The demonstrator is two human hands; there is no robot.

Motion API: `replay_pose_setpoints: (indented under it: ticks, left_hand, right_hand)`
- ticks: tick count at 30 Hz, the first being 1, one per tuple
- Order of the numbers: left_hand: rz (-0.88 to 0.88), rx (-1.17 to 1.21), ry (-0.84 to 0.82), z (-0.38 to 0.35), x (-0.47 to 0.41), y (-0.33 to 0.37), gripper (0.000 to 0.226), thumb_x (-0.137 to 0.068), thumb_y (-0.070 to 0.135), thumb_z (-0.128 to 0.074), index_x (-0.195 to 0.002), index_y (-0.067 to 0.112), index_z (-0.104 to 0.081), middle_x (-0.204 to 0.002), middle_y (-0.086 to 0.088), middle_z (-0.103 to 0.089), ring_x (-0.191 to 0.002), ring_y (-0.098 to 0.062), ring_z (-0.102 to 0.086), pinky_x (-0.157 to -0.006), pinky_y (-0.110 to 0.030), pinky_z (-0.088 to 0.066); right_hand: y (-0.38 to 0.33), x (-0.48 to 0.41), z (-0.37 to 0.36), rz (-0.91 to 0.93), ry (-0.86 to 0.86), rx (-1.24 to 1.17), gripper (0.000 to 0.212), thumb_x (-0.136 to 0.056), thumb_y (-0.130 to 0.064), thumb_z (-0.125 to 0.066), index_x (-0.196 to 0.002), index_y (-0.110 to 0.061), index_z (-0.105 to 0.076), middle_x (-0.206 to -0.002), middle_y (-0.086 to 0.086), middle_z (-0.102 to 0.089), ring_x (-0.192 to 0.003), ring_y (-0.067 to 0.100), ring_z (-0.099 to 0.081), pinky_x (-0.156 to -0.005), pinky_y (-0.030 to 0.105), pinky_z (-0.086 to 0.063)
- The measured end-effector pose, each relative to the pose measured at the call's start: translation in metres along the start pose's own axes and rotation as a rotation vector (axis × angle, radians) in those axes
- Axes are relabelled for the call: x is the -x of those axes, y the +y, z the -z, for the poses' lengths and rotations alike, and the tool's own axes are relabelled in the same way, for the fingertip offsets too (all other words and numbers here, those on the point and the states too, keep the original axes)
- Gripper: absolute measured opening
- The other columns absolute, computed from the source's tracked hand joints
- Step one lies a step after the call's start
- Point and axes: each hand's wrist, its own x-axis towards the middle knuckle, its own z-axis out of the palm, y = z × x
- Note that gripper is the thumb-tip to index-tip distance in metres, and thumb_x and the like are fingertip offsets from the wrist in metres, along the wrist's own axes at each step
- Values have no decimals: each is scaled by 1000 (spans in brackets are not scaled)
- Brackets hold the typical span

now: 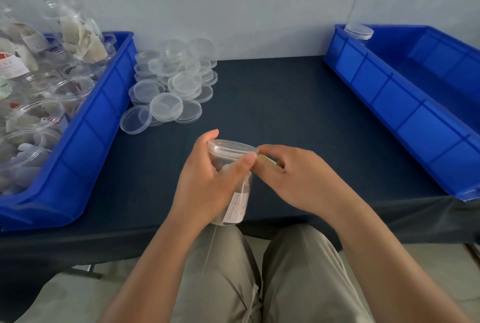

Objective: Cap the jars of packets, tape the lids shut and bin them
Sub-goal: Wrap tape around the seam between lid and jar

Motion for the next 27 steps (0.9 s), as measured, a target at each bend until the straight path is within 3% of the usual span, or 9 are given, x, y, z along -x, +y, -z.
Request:
replay_pose_setpoints:
  ticks: [4, 7, 12, 16, 19, 23, 26, 27]
  left_hand:
    - [-9, 35, -2, 7, -4, 0, 96, -68, 89, -61, -151, 44, -44, -120, 29, -64, -106, 20, -60, -73, 1, -46]
    - [14, 58, -13, 14, -5, 1, 93, -69, 91, -63, -149, 45, -47, -117, 29, -65, -104, 19, -62, -74, -10, -50]
    - [79, 58, -90, 22, -4, 6, 88, -73, 92, -56, -148, 47, -48, -124, 26, -64, -107, 0, -68, -83, -19, -49]
    - [105, 223, -168, 29, 1, 9, 84, -68, 94, -60, -139, 48, -58, -110, 21, -75, -102, -1, -74, -83, -26, -56]
    - [141, 326, -235, 33, 2, 6, 75, -67, 94, -60, -126, 48, -67, -107, 6, -79, -100, -15, -78, -86, -38, -62]
    - [252, 551, -320, 32, 0, -3, 73, -67, 89, -76, -123, 42, -73, -126, -13, -75, -115, -32, -75, -88, -43, -64]
    - [256, 724, -426, 29, -1, -10, 56, -82, 76, -76, -115, 31, -78, -139, -25, -65, -128, -46, -64, -108, -57, -53]
    - [245, 726, -449, 29, -2, -11, 57, -85, 76, -73, -117, 28, -77, -139, -24, -65, -126, -45, -65, -108, -58, -53]
  right_hand:
    - [6, 4, 7, 13, -139, -37, 47, -92, -89, -34, -126, -60, -50, -94, -27, -68, -81, -3, -68, -74, 25, -52]
    - [13, 11, 19, 36, -191, -71, 44, -96, -83, -40, -133, -60, -40, -90, -27, -70, -79, -4, -69, -68, 23, -49]
    - [12, 21, 30, 77, -186, -39, 33, -96, -79, -31, -123, -63, -42, -91, -15, -70, -80, 3, -66, -61, 29, -53]
    - [13, 17, 29, 91, -117, 43, 33, -99, -75, -26, -121, -59, -46, -88, -19, -65, -73, 4, -64, -55, 27, -52]
    - [17, 11, 30, 83, -115, 55, 43, -94, -83, -25, -123, -60, -48, -89, -27, -64, -75, -1, -63, -57, 22, -46]
    - [12, 8, 28, 116, -148, 7, 53, -89, -89, -23, -129, -65, -48, -95, -37, -61, -86, -10, -61, -64, 16, -41]
    - [6, 8, 27, 134, -156, -28, 58, -91, -89, -22, -132, -63, -52, -103, -43, -60, -94, -10, -61, -72, 18, -43]
    - [5, 8, 26, 133, -158, -34, 57, -92, -89, -23, -132, -62, -54, -107, -42, -62, -96, -9, -61, -76, 19, -45]
